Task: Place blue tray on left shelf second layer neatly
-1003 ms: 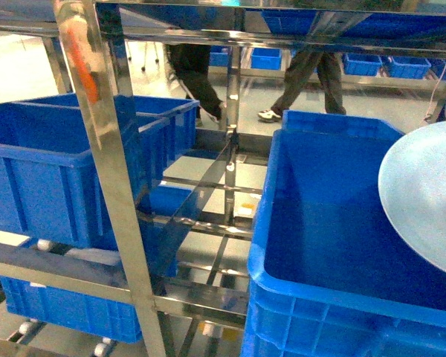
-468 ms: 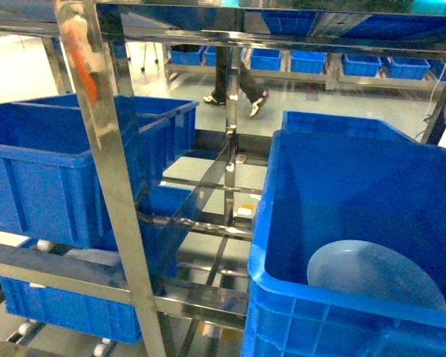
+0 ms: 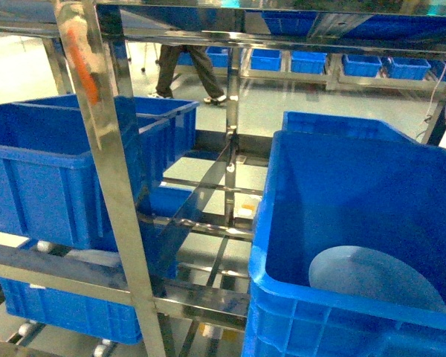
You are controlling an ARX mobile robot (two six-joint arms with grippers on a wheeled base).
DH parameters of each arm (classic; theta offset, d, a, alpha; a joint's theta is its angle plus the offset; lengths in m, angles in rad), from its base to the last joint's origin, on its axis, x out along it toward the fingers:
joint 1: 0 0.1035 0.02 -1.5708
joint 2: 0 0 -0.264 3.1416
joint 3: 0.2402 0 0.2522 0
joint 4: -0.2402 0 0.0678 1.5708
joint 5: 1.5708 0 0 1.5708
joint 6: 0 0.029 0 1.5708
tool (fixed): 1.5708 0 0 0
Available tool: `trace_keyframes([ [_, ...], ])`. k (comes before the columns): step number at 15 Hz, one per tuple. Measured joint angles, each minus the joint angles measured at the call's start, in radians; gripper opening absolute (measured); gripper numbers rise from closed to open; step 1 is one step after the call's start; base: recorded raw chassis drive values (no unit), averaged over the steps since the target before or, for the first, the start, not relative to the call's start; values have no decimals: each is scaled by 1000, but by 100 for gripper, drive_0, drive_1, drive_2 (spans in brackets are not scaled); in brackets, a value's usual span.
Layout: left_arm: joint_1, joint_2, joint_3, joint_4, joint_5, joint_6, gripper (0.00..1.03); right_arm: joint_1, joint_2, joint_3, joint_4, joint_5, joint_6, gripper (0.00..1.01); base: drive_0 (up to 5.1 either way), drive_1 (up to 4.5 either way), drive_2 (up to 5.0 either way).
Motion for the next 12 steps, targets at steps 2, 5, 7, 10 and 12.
trace_keyframes([
  [2, 0, 0, 0, 0, -1, 0, 98, 96, -1, 0, -1, 72, -6, 2, -448, 332, -383],
  [5, 0, 0, 0, 0, -1, 0, 98, 91, -1, 0, 1, 81, -7, 2, -448, 332, -383],
  [7, 0, 0, 0, 0, -1, 0, 98, 91, -1, 0, 1, 81, -7, 2, -448, 332, -383],
  [10, 0, 0, 0, 0, -1, 0, 98, 91, -1, 0, 1, 81, -7, 23, 0, 0, 0],
  [12, 0, 0, 0, 0, -1, 0, 98, 91, -1, 0, 1, 81, -8, 51, 0, 0, 0],
])
